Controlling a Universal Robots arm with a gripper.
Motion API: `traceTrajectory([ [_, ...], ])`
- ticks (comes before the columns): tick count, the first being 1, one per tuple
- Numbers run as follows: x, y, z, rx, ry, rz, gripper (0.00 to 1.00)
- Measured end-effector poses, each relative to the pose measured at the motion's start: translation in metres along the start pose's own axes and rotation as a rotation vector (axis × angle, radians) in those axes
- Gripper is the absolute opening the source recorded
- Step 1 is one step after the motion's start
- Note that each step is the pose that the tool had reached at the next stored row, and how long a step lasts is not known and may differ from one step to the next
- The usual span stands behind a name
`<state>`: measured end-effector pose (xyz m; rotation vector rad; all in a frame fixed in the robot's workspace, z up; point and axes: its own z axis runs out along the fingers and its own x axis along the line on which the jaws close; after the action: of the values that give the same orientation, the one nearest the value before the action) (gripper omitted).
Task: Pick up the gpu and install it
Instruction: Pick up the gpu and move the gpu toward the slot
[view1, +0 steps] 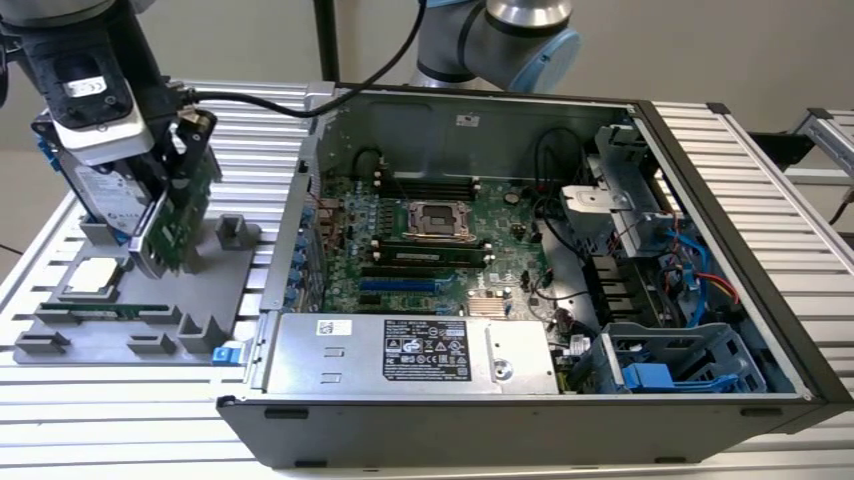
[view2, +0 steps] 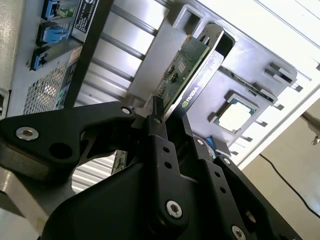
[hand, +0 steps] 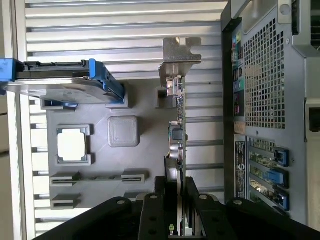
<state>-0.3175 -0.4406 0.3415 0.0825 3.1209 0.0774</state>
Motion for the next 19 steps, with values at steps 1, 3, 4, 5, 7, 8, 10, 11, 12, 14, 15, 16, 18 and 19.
traceTrajectory([
  [1, 0.0, 0.0, -0.0008, 0.0, 0.0, 0.0, 0.0],
  [3, 0.0, 0.0001, -0.0024, 0.0, 0.0, 0.0, 0.0],
  [4, 0.0, 0.0002, -0.0031, 0.0, 0.0, 0.0, 0.0],
  [5, -0.0001, 0.0002, -0.0038, -0.0001, 0.0, 0.0, 0.0],
  [7, -0.0001, 0.0003, -0.0053, 0.0, 0.0001, 0.0, 0.0],
  [8, -0.0001, 0.0003, -0.0061, 0.0, 0.0, 0.0, 0.0],
  [10, -0.0001, 0.0004, -0.0079, 0.0, 0.0, 0.0, 0.0],
  [11, -0.0002, 0.0005, -0.0089, 0.0, 0.0, 0.0, 0.0],
  [12, -0.0002, 0.0005, -0.01, 0.0, 0.0001, 0.0, 0.0],
  [14, -0.0002, 0.0006, -0.0118, 0.0, 0.0, 0.0, 0.0],
  [15, -0.0002, 0.0006, -0.0129, 0.0001, 0.0001, 0.0, 0.0],
  [16, -0.0002, 0.0007, -0.0138, 0.0, 0.0, 0.0, 0.0],
  [18, -0.0003, 0.0008, -0.0159, 0.0001, 0.0001, 0.0, 0.0],
  [19, -0.0003, 0.0008, -0.0167, 0.0, 0.0, 0.0, 0.0],
])
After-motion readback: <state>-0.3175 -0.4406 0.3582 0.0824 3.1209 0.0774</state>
